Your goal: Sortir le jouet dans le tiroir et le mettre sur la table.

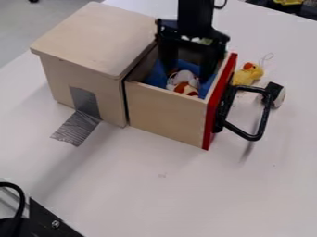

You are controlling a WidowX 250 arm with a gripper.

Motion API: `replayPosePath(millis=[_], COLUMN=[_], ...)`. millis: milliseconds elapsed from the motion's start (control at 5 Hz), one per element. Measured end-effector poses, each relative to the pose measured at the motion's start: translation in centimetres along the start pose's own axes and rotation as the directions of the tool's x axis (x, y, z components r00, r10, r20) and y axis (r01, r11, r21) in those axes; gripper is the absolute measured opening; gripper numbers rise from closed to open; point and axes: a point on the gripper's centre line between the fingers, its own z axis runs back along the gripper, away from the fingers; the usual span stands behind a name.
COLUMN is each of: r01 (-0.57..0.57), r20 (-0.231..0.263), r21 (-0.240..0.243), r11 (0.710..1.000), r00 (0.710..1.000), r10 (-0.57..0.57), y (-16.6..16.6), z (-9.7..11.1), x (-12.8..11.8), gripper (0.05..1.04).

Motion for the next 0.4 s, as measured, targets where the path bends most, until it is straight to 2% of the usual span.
replayPosePath(millis=[400], r01=[0.019], r20=[-0.035], r21=[-0.004], r11=[1.0], r00=[0.999], r10=[-0.019], y=[-0.43], z=[-0.97], x=[-0.72], gripper=[0.961])
